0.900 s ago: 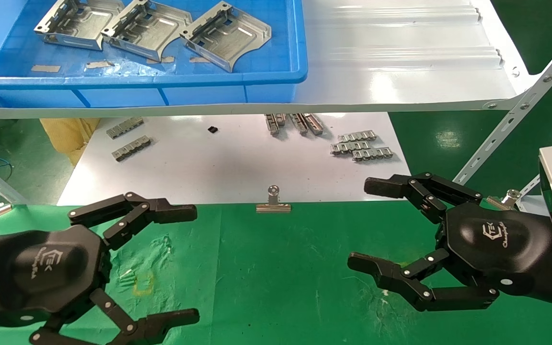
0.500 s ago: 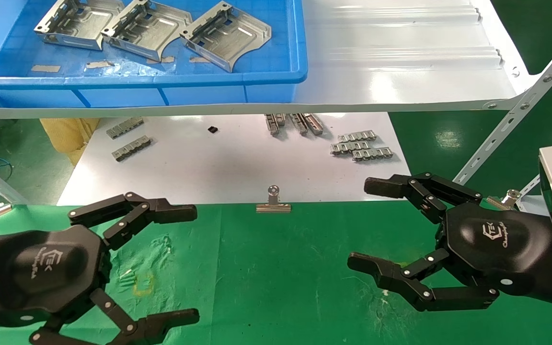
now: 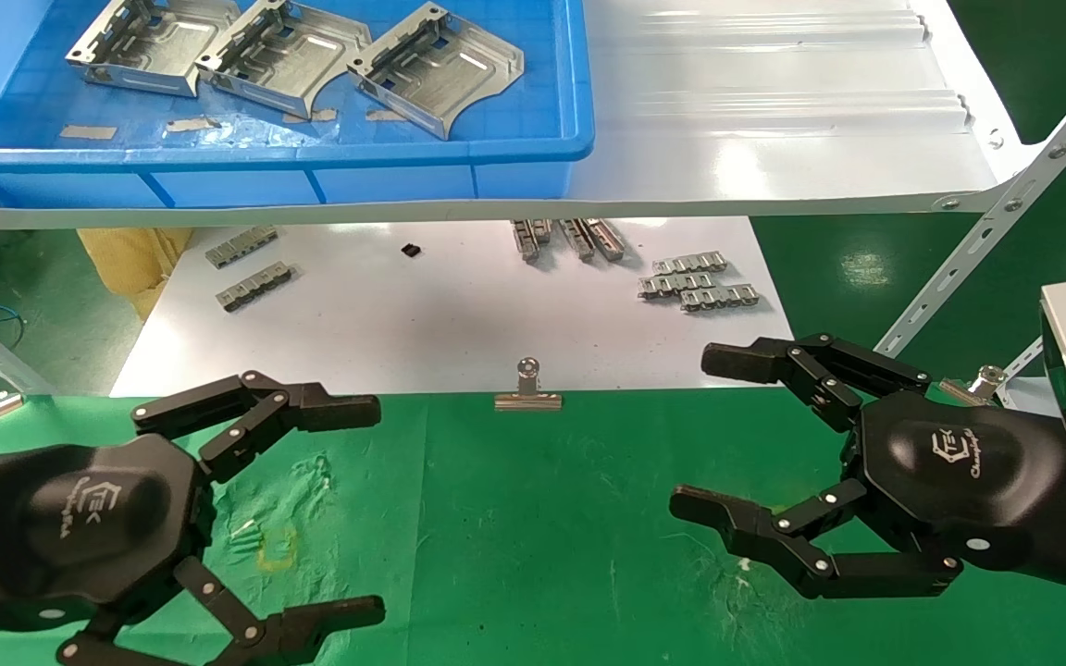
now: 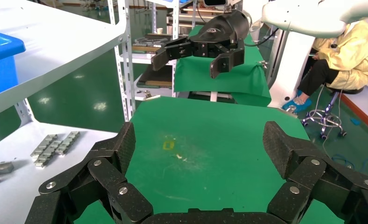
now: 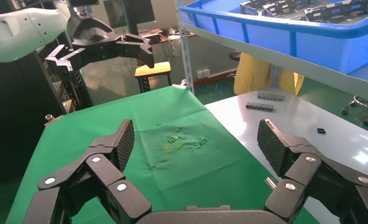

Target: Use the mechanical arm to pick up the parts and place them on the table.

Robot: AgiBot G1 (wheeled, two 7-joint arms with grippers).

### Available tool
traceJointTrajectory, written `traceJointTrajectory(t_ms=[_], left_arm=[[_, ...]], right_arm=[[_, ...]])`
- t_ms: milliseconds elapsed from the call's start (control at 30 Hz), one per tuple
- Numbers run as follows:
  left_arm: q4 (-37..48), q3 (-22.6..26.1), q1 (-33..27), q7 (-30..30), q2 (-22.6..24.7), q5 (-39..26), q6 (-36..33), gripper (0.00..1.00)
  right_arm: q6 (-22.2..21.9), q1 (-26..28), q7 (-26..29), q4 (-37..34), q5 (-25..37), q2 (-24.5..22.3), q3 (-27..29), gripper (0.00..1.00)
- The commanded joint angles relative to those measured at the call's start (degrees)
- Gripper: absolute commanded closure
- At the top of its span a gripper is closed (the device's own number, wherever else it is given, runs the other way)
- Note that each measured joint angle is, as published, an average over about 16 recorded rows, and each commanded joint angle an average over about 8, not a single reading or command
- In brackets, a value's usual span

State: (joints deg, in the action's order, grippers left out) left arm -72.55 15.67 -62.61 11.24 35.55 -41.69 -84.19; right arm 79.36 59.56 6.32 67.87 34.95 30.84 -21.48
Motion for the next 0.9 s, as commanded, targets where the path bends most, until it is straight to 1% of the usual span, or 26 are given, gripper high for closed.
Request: traceJointTrajectory(t_ms=[33,267,500,733,900], left_arm=[[0.2,-0.1,0.0,0.2,0.1,0.2,0.3,0.0],[3.0,-0.3,-4.2,1.2,2.1,-1.1,4.6,0.0],[8.4,1.2,-10.8,2.1,6.6,-5.4,10.8,0.0],[16.3,3.1,-18.9,1.5,11.8,-10.5,16.1,0.0],[24.0,4.8,-25.2,0.8,14.3,-14.9,19.1,0.0]], right_arm=[[0.0,0.0,0.0,0.0,0.0,0.0,0.0,1.0],[0.0,0.0,0.0,0.0,0.0,0.0,0.0,1.0],[0.0,0.0,0.0,0.0,0.0,0.0,0.0,1.0],[0.0,0.0,0.0,0.0,0.0,0.0,0.0,1.0],[0.0,0.0,0.0,0.0,0.0,0.0,0.0,1.0]])
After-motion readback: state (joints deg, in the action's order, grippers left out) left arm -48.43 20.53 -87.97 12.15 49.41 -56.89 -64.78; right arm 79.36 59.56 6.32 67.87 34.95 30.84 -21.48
